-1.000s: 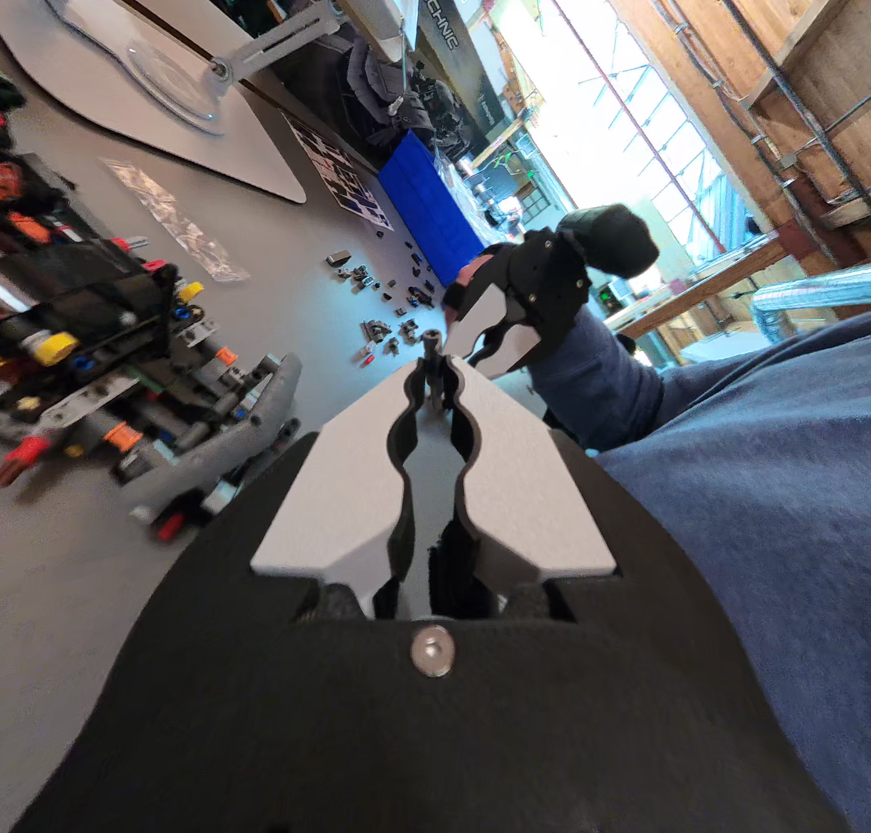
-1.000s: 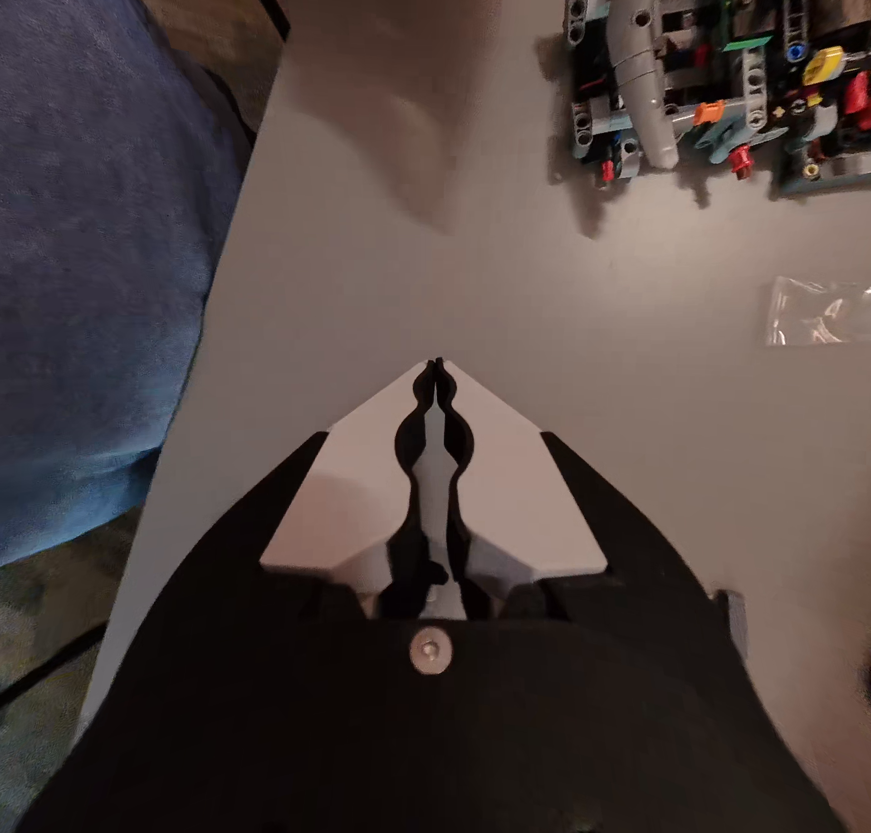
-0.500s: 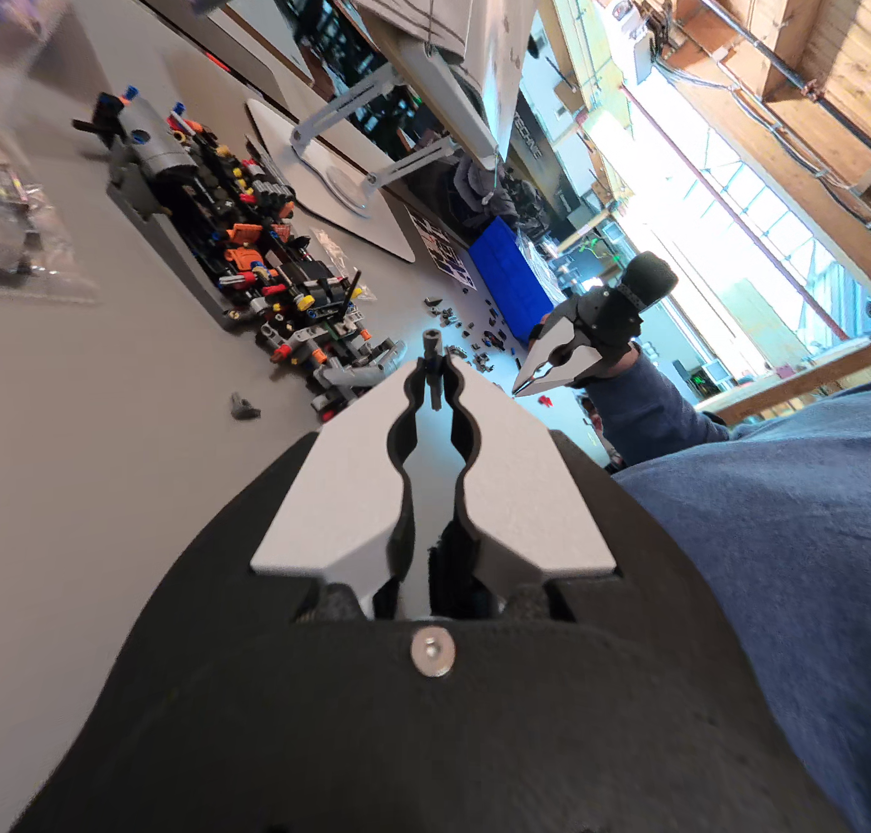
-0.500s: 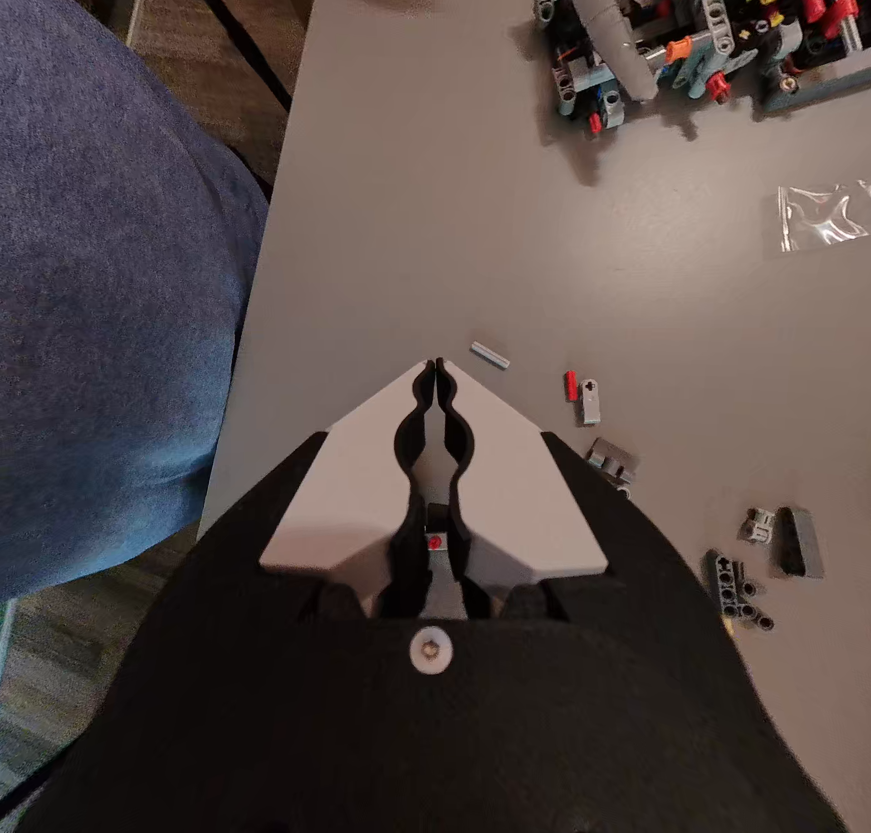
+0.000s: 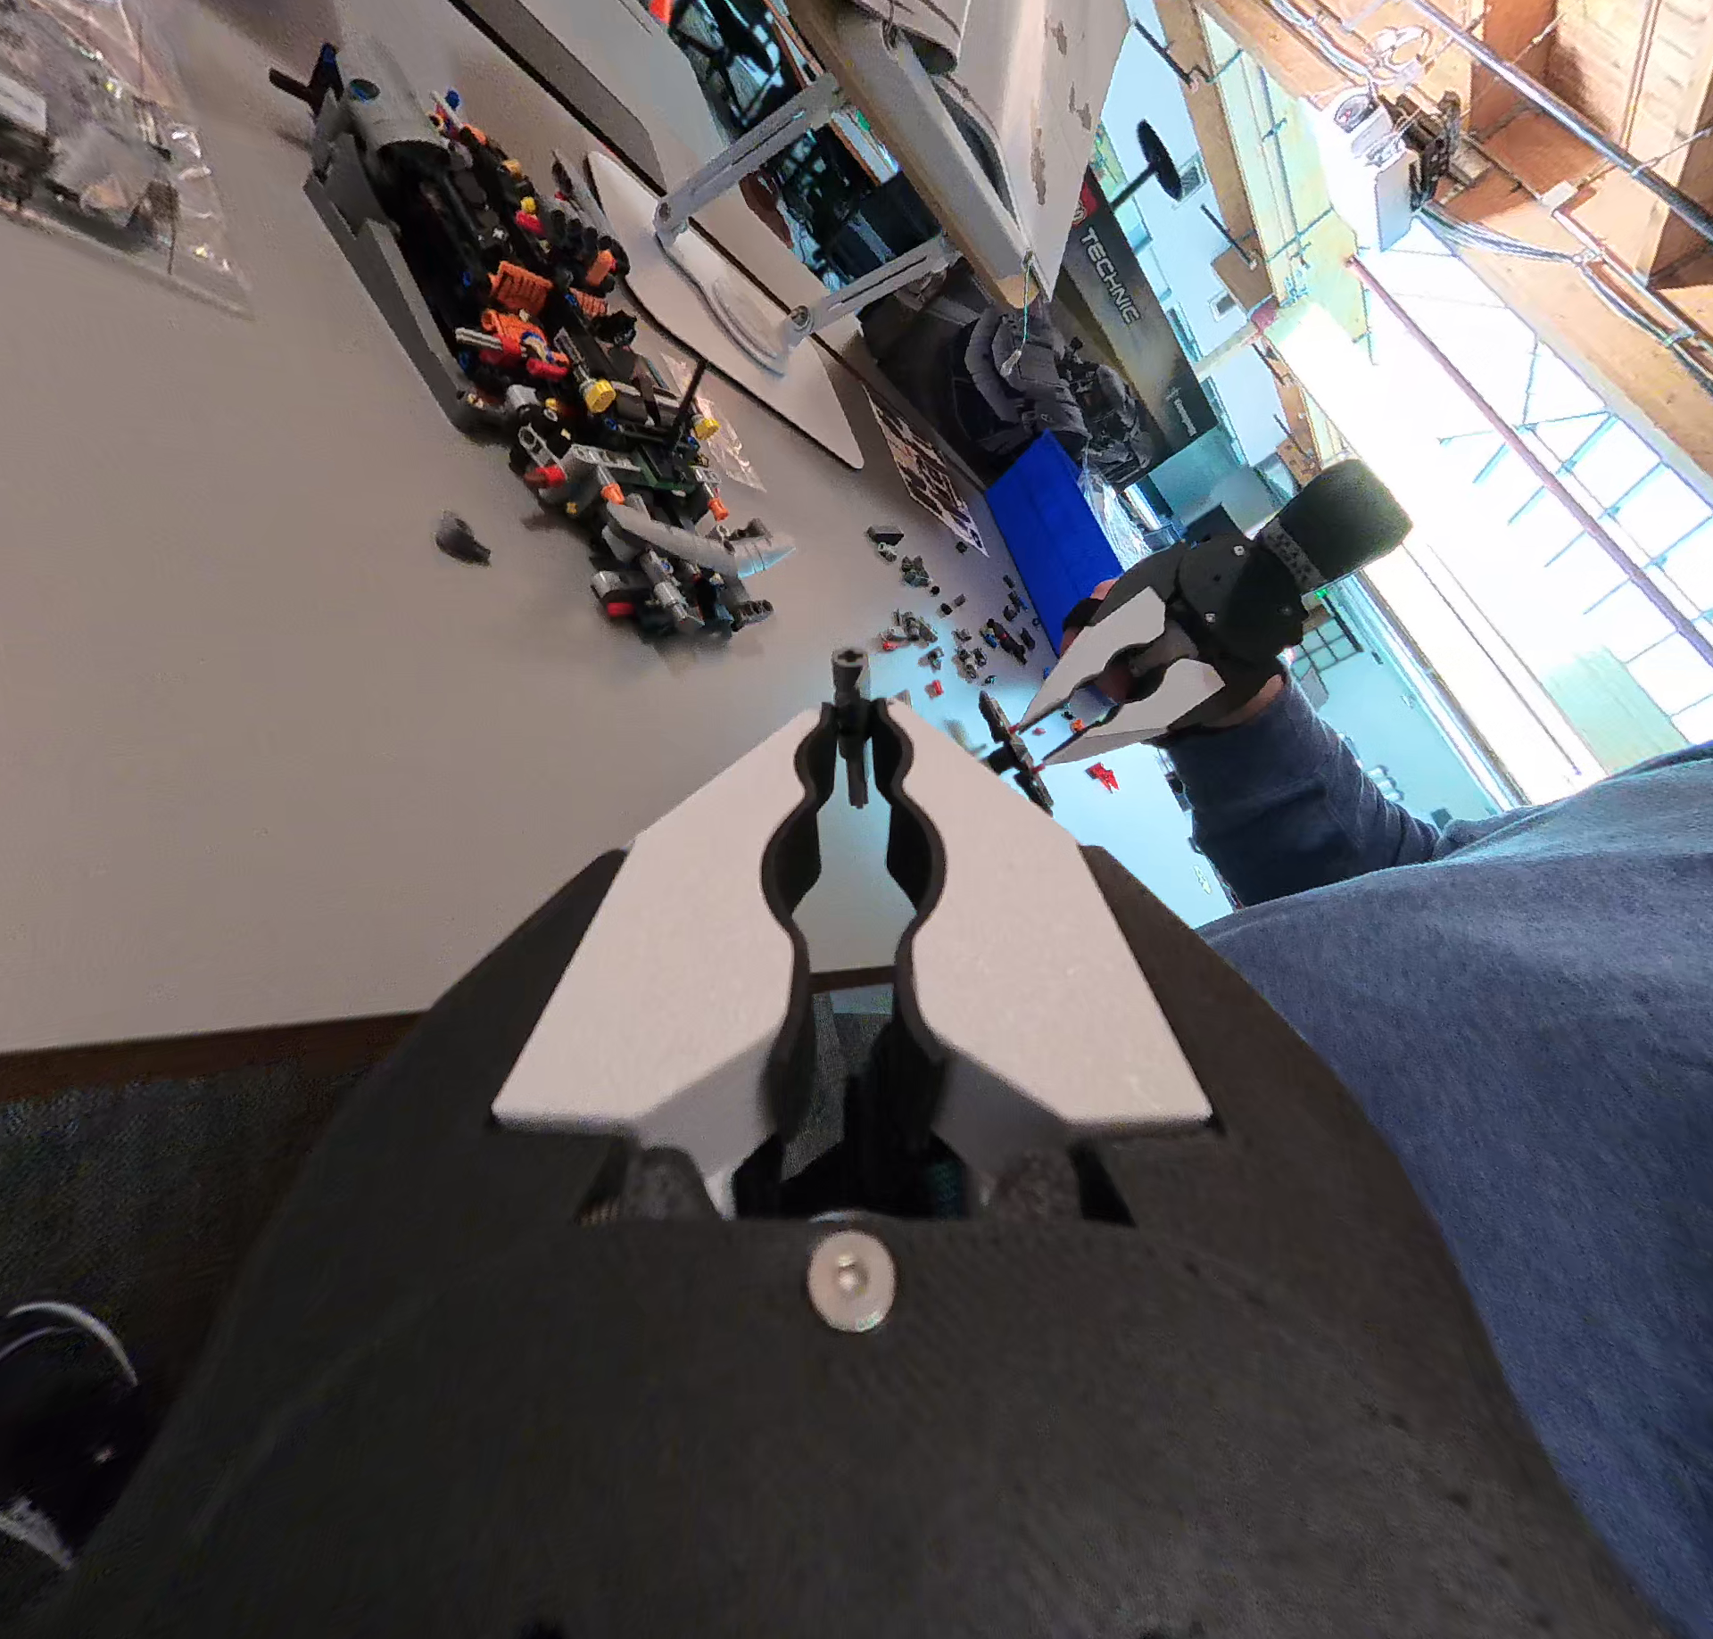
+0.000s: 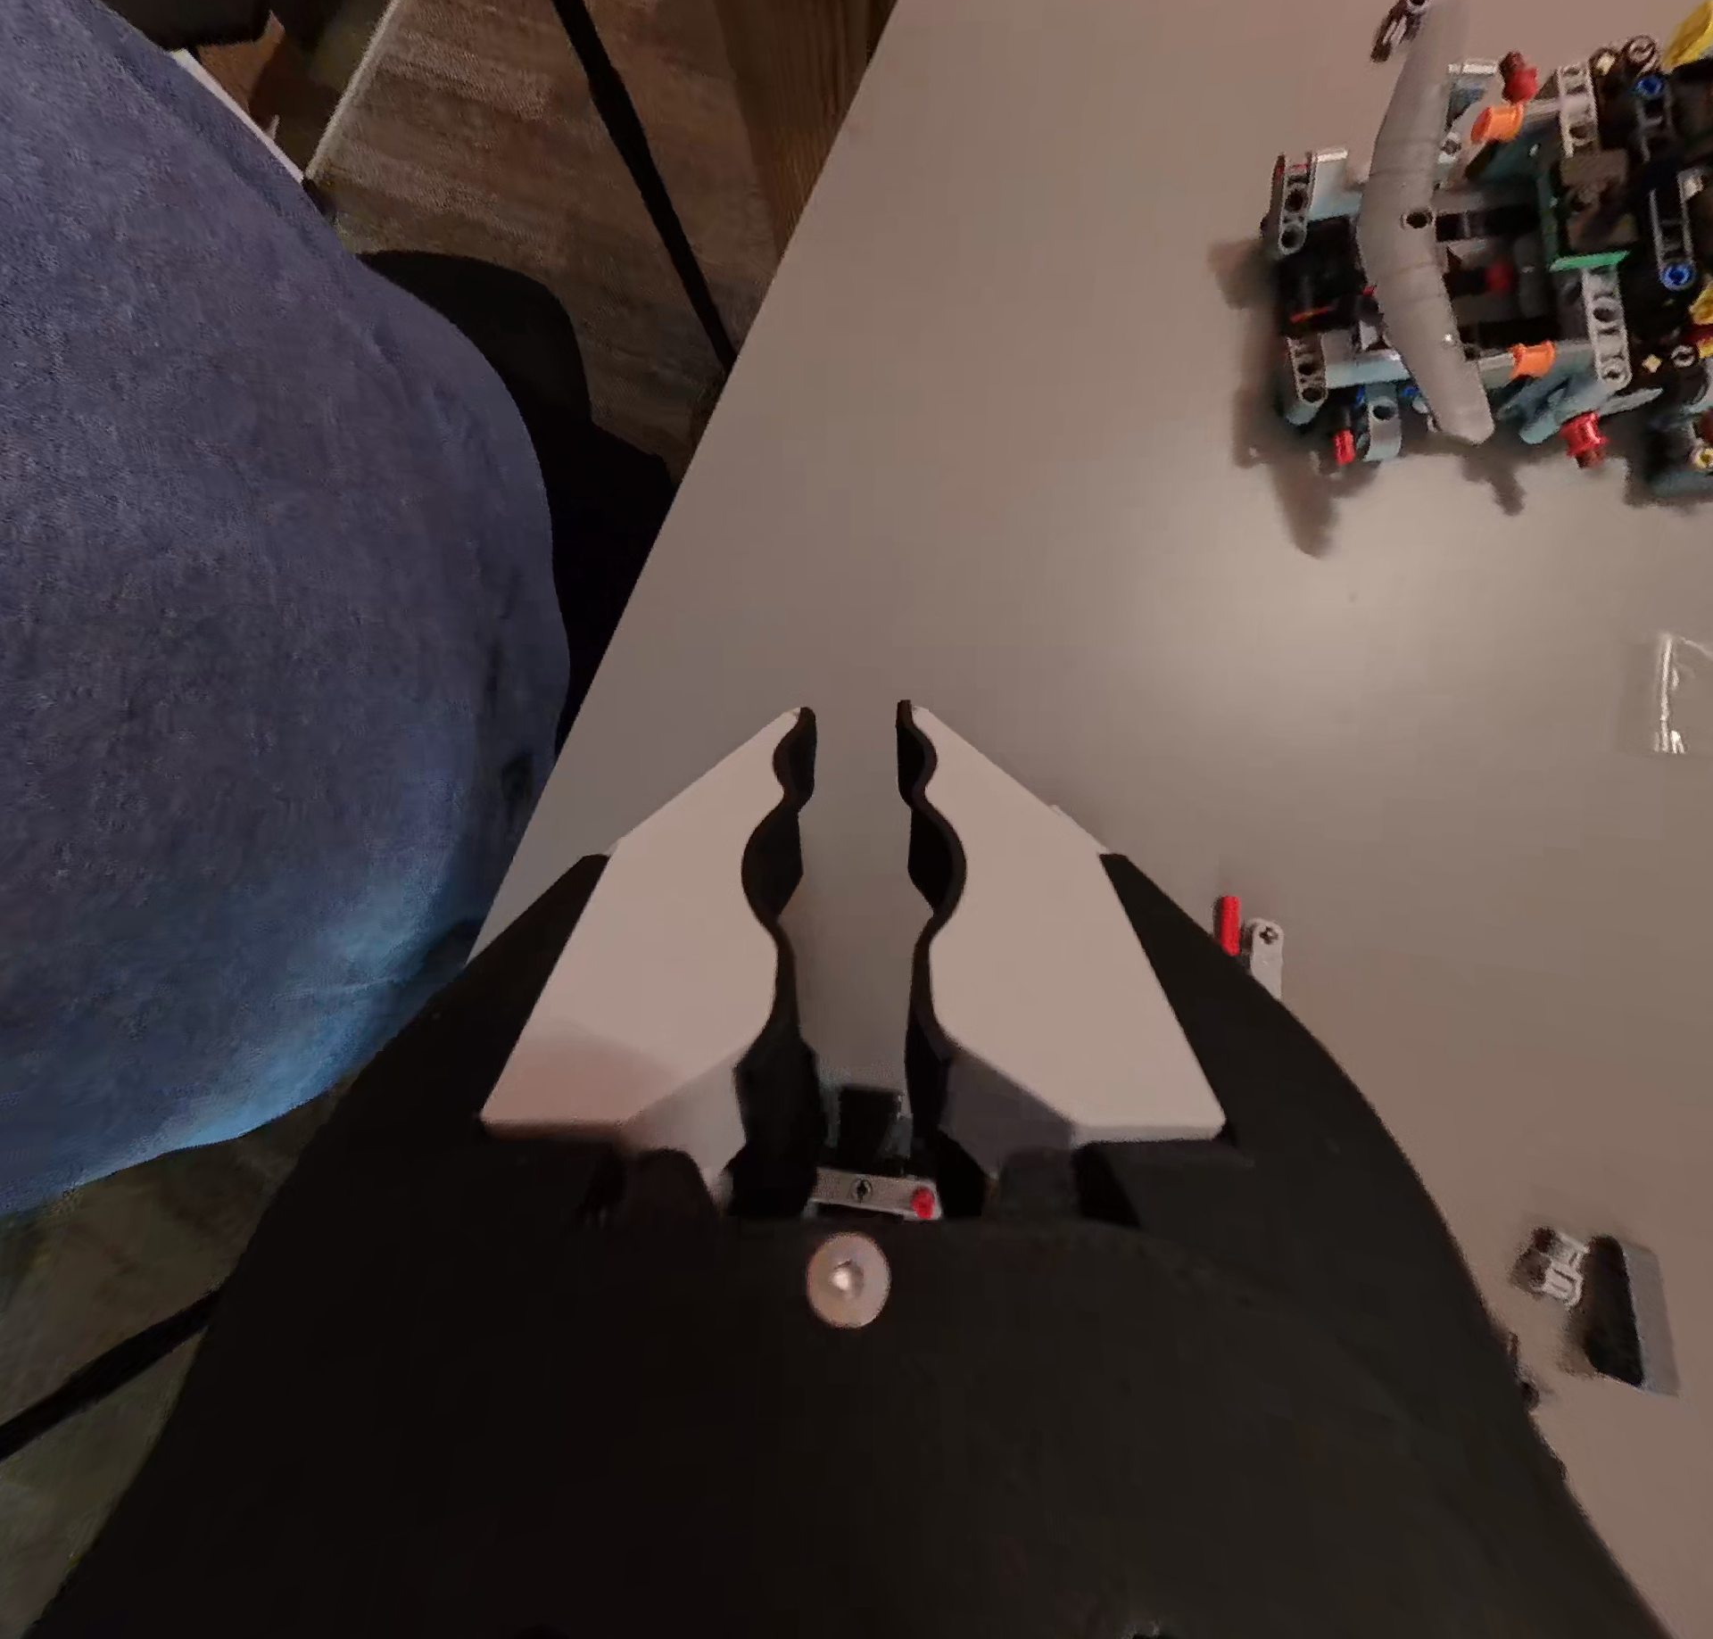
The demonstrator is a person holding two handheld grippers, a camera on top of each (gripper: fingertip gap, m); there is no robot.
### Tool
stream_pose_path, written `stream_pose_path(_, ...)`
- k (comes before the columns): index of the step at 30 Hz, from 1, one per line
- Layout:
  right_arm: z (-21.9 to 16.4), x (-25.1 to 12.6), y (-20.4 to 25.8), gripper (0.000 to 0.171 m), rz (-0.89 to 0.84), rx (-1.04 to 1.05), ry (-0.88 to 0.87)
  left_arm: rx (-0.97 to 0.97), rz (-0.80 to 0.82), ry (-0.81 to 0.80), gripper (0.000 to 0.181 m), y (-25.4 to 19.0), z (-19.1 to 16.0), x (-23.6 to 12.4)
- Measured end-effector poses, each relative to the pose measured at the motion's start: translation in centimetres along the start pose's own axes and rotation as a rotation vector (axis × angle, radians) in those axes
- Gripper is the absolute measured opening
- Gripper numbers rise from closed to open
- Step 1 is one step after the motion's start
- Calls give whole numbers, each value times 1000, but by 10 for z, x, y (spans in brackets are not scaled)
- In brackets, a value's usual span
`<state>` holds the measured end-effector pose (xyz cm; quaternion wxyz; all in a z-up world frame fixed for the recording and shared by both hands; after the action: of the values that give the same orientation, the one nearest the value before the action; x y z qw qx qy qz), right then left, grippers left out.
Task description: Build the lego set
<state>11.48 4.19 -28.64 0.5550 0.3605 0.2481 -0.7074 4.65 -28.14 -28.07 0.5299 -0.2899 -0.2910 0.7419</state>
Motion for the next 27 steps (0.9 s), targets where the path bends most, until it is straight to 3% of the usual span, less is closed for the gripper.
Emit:
stream_pose_path(6, 9, -2, 15, 20, -26, 4, -38, -23, -18, 54, 5, 5, -9, 13)
stream_pose_path(11, 0, -4, 24, 20, -44, 23, -36, -4, -121, 266, 5, 6, -37, 88)
stream_pose_path(17, -10, -14, 40, 19, -73, 71, -80, 160, -90, 474, 6, 5, -56, 159)
stream_pose_path(22, -20, -19, 56, 19, -93, 84, -107, 306, 43, 478, 24, 5, -54, 166)
stream_pose_path(27, -22, -25, 71, 20, -152, 92, -178, 331, 36, 355, 33, 10, -46, 158)
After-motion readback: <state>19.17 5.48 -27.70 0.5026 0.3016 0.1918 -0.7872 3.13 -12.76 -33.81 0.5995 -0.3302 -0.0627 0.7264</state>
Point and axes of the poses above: each gripper's, where its closed fingertips meet, x out along the fingers, z out of its top, y = z × x across the jaws, the point moved 7 cm from there along -x, back along the fingers, and after that the axes turned 4 degrees about -z, right-handed, at the moved point
